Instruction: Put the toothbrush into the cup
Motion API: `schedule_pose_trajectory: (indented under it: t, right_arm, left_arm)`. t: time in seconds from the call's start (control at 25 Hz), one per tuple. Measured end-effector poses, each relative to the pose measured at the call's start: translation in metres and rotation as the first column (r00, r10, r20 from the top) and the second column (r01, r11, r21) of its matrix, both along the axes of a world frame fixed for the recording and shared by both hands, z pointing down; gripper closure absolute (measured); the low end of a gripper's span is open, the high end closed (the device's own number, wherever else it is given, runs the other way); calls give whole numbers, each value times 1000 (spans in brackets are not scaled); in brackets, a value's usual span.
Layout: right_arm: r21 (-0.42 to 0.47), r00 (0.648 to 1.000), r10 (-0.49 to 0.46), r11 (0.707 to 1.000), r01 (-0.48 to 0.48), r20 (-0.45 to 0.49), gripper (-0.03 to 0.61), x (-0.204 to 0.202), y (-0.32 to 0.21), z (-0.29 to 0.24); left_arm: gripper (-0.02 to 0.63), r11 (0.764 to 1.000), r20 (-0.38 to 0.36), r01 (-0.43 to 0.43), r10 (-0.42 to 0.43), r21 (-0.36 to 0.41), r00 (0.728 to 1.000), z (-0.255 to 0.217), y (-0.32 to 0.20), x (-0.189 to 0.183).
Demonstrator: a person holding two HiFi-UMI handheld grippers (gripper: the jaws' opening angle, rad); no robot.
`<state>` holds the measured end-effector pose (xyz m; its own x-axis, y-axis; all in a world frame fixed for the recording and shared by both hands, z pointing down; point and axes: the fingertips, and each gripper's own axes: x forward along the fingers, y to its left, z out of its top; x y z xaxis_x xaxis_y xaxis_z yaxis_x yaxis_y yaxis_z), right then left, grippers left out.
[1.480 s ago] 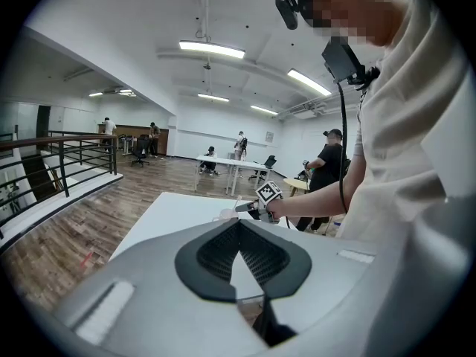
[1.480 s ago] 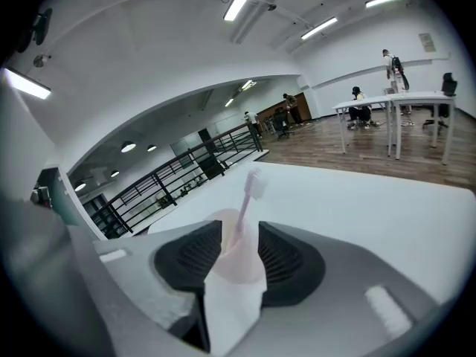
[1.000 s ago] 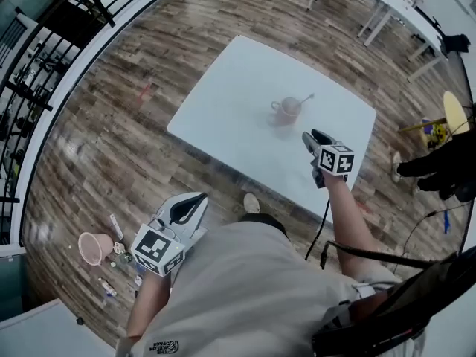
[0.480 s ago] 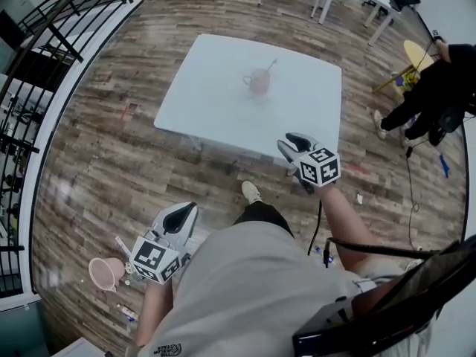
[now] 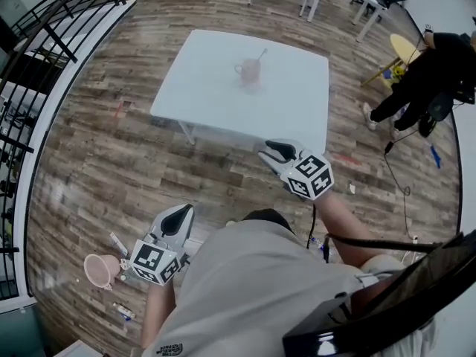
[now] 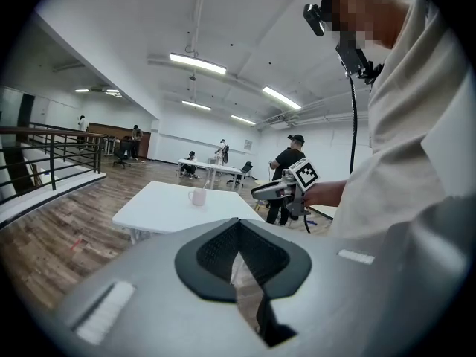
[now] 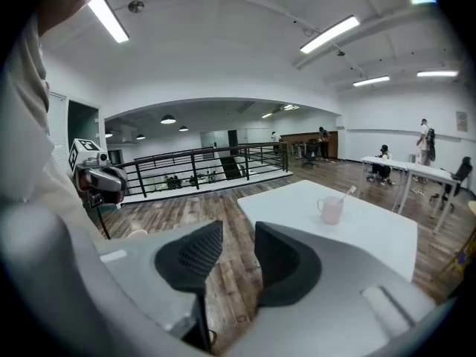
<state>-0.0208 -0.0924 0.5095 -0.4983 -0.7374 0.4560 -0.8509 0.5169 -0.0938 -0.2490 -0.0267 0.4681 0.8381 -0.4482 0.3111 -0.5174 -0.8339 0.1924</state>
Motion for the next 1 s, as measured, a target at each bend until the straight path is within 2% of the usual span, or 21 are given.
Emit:
schedule_pose_trajectory:
  t: [0.28, 0.44, 0.6, 0.68, 1.0]
  right_arm:
    - [68, 993, -109, 991, 112, -55, 445, -27, 29, -32]
    - [115, 989, -146, 982, 148, -27, 446, -24, 51, -52]
    - [163, 985, -170, 971, 174, -38, 446, -13, 81, -68]
    - [181, 983, -181, 966, 186, -42, 446, -4, 96, -73]
    - [199, 986, -165, 966, 166, -23, 447, 51, 162, -78]
  left_arm:
    - [609, 999, -7, 23, -23, -25, 1000, 9, 18, 4]
    - [609, 1000, 7, -6, 6, -19, 1000, 11, 26, 28]
    - [609, 997, 65, -61, 58, 50, 996, 0, 41, 65]
    - [609, 994, 71, -82, 77, 71, 995, -7, 49, 86]
    - [609, 991, 66, -120, 115, 66, 991, -14, 102, 148]
